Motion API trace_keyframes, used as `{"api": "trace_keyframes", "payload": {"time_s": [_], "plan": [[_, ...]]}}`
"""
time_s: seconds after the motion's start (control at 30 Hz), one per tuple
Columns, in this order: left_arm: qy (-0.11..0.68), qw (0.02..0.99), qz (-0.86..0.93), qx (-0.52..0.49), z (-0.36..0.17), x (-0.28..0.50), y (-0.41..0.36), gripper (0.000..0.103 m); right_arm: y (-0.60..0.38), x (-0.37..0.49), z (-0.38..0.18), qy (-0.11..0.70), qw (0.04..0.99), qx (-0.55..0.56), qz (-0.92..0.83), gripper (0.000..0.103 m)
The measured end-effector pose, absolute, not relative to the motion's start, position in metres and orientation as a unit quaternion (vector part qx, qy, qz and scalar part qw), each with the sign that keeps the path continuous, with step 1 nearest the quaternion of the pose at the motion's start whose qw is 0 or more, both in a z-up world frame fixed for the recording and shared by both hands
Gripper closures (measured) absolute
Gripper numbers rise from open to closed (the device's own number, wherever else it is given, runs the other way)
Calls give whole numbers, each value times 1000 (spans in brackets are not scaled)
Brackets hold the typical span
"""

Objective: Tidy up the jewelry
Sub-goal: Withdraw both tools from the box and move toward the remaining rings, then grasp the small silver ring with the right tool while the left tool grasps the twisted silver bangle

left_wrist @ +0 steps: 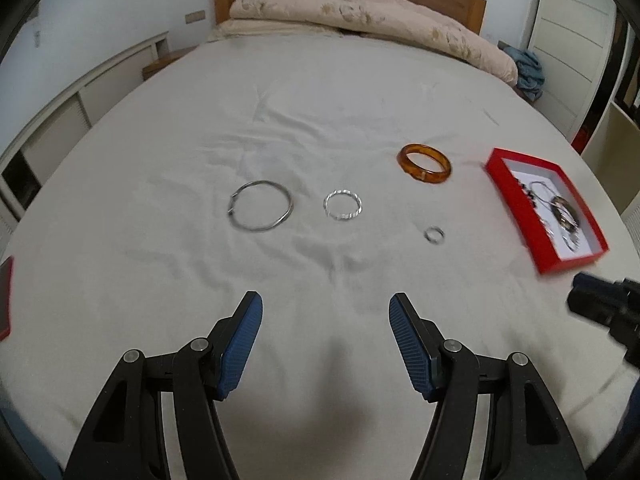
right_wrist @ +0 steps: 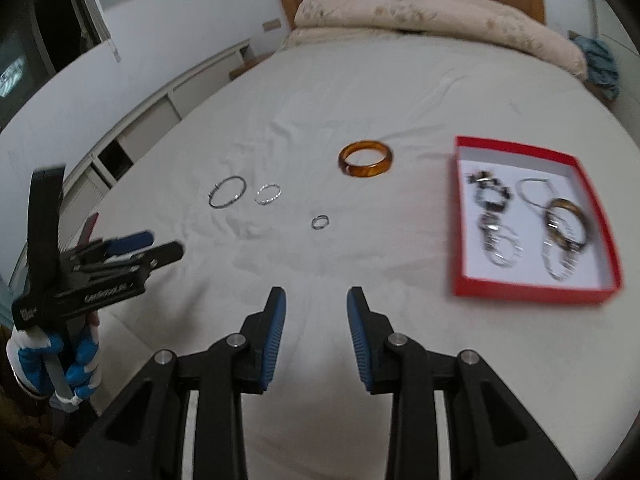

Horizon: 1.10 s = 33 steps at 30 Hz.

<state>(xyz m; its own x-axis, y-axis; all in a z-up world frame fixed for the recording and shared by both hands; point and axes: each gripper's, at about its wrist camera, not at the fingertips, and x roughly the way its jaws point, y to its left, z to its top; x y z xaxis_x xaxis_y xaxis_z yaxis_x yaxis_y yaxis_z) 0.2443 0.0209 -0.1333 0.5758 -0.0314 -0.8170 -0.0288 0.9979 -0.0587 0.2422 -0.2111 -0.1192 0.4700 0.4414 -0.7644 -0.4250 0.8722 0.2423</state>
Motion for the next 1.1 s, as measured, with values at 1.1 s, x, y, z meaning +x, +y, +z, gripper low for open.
{"api": "trace_keyframes", "payload": {"time_s": [1.1], "plan": [[466, 884, -26, 9, -191, 358, 8, 64, -144, 330, -191, 451, 837, -63, 302, 84]]}}
